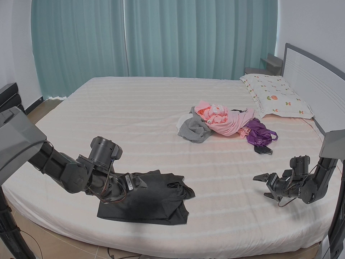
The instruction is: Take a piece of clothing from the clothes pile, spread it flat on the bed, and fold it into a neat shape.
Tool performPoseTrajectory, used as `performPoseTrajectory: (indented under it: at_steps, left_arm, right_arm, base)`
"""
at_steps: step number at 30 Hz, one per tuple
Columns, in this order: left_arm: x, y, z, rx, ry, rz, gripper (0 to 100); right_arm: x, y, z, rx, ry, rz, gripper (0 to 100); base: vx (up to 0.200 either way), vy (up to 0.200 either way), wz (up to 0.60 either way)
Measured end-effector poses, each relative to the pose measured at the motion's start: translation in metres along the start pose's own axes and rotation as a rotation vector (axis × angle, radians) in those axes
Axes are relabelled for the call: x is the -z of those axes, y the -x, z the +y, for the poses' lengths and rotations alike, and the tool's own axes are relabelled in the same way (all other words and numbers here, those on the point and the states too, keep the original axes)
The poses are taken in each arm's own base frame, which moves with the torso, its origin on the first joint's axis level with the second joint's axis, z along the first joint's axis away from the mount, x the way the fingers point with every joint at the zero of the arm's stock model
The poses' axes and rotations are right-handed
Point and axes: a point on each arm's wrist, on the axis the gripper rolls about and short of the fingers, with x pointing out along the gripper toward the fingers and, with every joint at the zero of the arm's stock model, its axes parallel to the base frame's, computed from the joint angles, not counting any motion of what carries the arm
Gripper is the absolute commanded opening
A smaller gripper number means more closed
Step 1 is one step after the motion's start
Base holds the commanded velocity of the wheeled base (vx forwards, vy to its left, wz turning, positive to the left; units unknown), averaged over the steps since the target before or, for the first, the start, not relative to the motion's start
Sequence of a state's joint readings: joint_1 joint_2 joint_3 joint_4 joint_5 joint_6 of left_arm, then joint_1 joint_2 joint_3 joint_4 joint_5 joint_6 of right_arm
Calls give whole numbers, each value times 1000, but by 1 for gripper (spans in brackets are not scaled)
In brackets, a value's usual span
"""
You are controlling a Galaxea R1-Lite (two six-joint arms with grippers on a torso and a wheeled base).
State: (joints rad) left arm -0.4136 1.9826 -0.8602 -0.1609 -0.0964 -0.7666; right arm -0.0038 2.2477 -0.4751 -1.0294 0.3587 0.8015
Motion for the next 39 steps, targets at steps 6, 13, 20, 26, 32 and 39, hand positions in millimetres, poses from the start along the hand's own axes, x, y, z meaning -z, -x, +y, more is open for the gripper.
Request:
performPoseTrajectory:
  at_steps: [6, 13, 20, 26, 32, 39]
  left_arm:
    - [-1, 10, 6, 1, 21, -11, 100]
    - [-4, 13, 5, 9, 32, -18, 100]
    - [-8, 12, 7, 1, 49, -31, 100]
    - [-10, 11, 8, -1, 57, -35, 100]
    - [-10, 11, 10, -4, 82, -38, 100]
    - [-11, 12, 11, -3, 112, -41, 100]
  right_arm:
    - [2, 1, -1, 3, -1, 5, 100]
    - [2, 1, 0, 3, -1, 5, 100]
    - [2, 1, 0, 3, 1, 5, 100]
    - [2, 1, 0, 4, 4, 3, 100]
    - [10, 0, 11, -3, 37, 4, 100]
    - [39, -4, 43, -9, 130, -9, 100]
  base:
    - [0, 0, 0]
    - [0, 0, 0]
    - [0, 171, 0]
    - [0, 200, 0]
    - [0, 200, 0]
    - [0, 200, 0]
